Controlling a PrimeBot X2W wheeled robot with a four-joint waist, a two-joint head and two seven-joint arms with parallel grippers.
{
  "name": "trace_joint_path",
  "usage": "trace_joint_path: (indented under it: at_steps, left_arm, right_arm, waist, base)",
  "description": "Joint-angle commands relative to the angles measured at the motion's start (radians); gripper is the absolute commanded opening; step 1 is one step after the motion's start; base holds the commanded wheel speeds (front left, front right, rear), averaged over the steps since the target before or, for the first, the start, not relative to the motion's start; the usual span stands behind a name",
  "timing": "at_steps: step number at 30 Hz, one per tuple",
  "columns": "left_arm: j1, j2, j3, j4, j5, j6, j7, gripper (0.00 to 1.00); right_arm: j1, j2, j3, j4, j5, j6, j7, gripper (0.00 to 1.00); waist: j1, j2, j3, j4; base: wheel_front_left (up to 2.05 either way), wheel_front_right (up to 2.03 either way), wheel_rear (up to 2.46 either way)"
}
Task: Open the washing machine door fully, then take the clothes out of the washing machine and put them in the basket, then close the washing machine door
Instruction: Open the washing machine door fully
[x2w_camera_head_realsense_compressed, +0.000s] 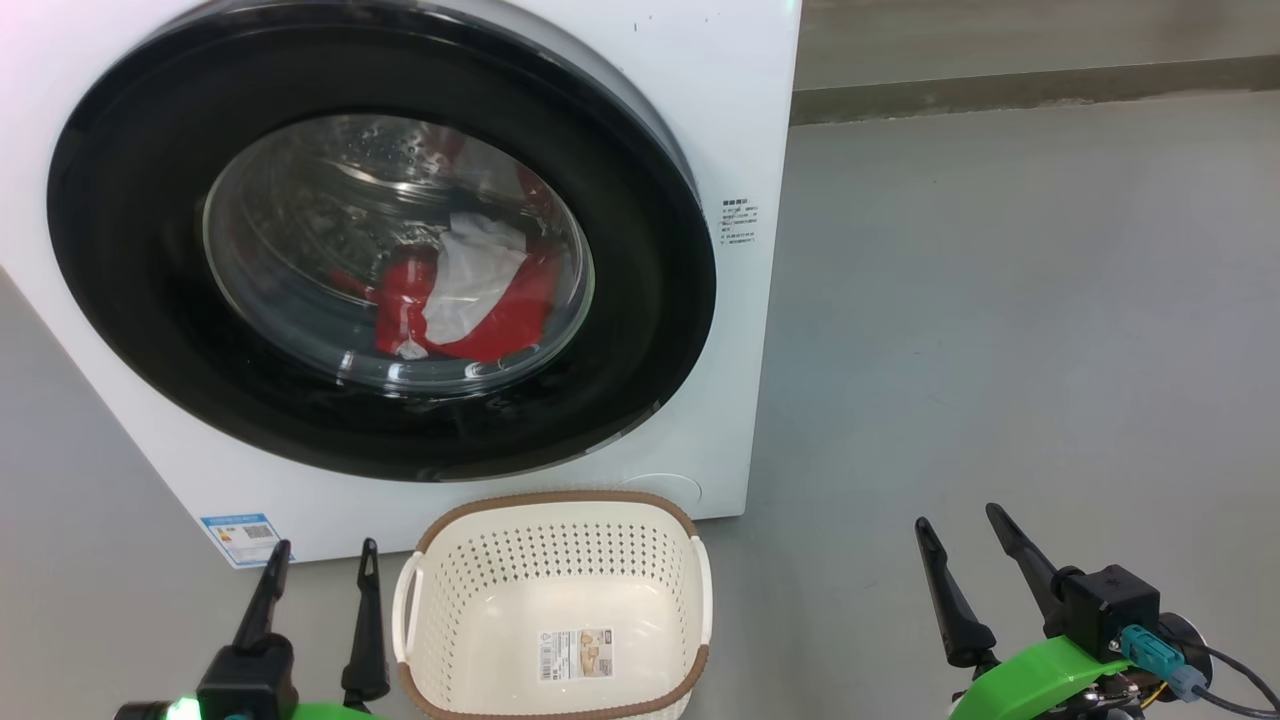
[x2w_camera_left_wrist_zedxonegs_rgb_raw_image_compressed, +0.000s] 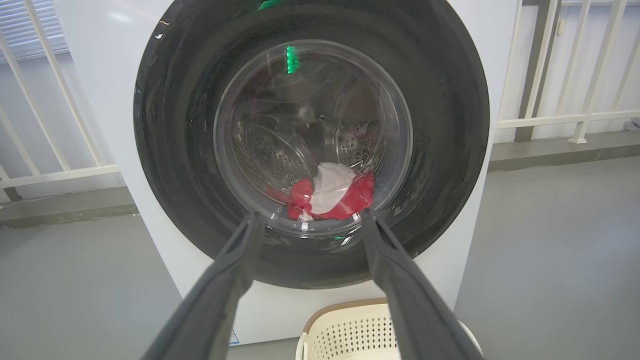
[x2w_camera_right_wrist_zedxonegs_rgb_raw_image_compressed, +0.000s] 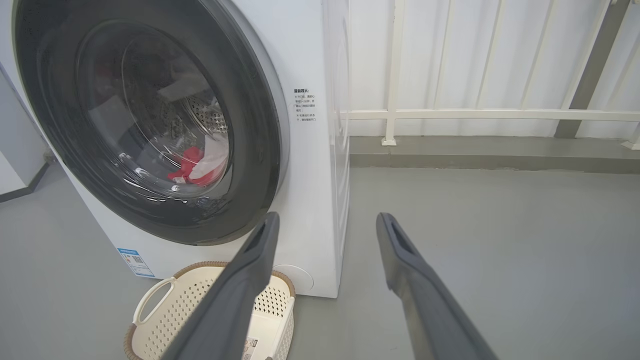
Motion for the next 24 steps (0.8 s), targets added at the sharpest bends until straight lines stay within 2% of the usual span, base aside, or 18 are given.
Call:
trace_joint_path:
  at_steps: [1, 24]
  left_arm:
    - [-0.018, 0.014, 0.029, -0.022, 0.0, 0.003, 0.007, 1.0]
    - [-0.019, 0.013, 0.01, -0.023, -0.036, 0.007, 0.014, 1.0]
  right_arm:
    - [-0.039, -0.008, 0.024, -0.03, -0.006, -0.001, -0.008, 1.0]
    - [-0.043, -0.008, 0.027, -0.032, 0.011, -0.001, -0.013, 1.0]
  waist:
    - [-0.0001, 0.0, 0.0, 0.0]
    - [-0.0001, 0.0, 0.012, -0.003]
  base:
    - [0.0, 0.0, 0.0]
    - [0.0, 0.0, 0.0]
